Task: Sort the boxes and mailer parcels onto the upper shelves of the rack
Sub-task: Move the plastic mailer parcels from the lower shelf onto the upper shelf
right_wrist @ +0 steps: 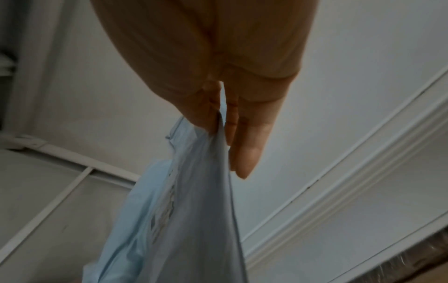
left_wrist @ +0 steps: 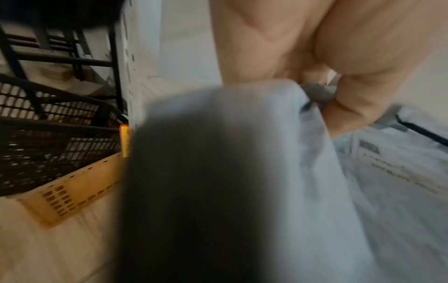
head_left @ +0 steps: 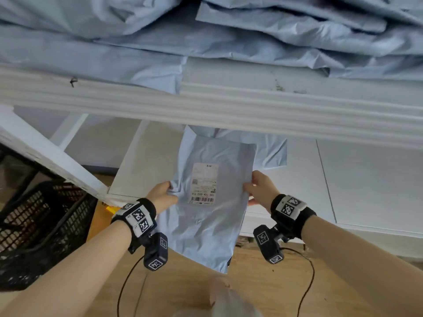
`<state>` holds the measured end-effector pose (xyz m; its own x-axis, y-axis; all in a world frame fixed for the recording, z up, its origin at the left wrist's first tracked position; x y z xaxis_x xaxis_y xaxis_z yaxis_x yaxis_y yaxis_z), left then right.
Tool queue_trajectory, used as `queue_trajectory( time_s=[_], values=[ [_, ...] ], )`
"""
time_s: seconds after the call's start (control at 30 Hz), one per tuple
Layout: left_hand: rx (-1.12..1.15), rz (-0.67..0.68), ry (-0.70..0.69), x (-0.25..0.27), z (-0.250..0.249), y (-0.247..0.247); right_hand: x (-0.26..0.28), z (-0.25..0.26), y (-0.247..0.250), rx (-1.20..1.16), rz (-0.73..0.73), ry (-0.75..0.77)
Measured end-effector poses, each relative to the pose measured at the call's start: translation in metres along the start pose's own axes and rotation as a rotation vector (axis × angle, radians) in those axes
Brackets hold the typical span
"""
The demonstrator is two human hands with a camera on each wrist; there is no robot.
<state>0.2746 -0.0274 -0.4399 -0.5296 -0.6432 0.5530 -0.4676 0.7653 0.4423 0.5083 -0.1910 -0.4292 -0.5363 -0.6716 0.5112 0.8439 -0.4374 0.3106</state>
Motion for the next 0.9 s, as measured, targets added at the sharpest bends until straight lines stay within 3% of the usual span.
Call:
queue_trajectory(
  time_s=[0.23, 0.33, 0.4, 0.57, 0.7, 0.9],
  values=[
    [0.201, 0.138, -0.047, 0.043, -0.012, 0.004, 0.085, 0.027, 0.017, 0.056, -0.18, 0.221],
    [0.403, 0.287, -0.019, 0.07, 0.0, 0.004, 0.13, 0.028, 0.009, 0.105, -0.243, 0.256],
    [0.397, 0.346, -0.015, 0.089, 0.009, 0.005, 0.157, 0.028, -0.001, 0.146, -0.274, 0.282],
    [0.064, 0.216, -0.199, 0.127, 0.022, 0.026, 0.223, 0.03, -0.029, 0.205, -0.351, 0.351],
    [0.056, 0.143, -0.327, 0.163, 0.007, 0.054, 0.271, 0.051, -0.039, 0.257, -0.386, 0.451],
    [0.135, 0.11, -0.568, 0.224, -0.051, 0.106, 0.334, 0.12, -0.024, 0.306, -0.479, 0.61]
  ],
)
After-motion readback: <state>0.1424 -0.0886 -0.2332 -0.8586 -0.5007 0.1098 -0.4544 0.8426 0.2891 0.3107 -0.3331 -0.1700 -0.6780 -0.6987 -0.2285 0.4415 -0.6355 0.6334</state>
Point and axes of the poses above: each hand's wrist, its own x-axis away from the middle knuckle, its own y-axis out of the back of the hand, z = x × y, the point moved 9 cm from there along -x, towards the middle knuckle, and after that the axes turned 2 degrees about z, right-handed, at the moved point
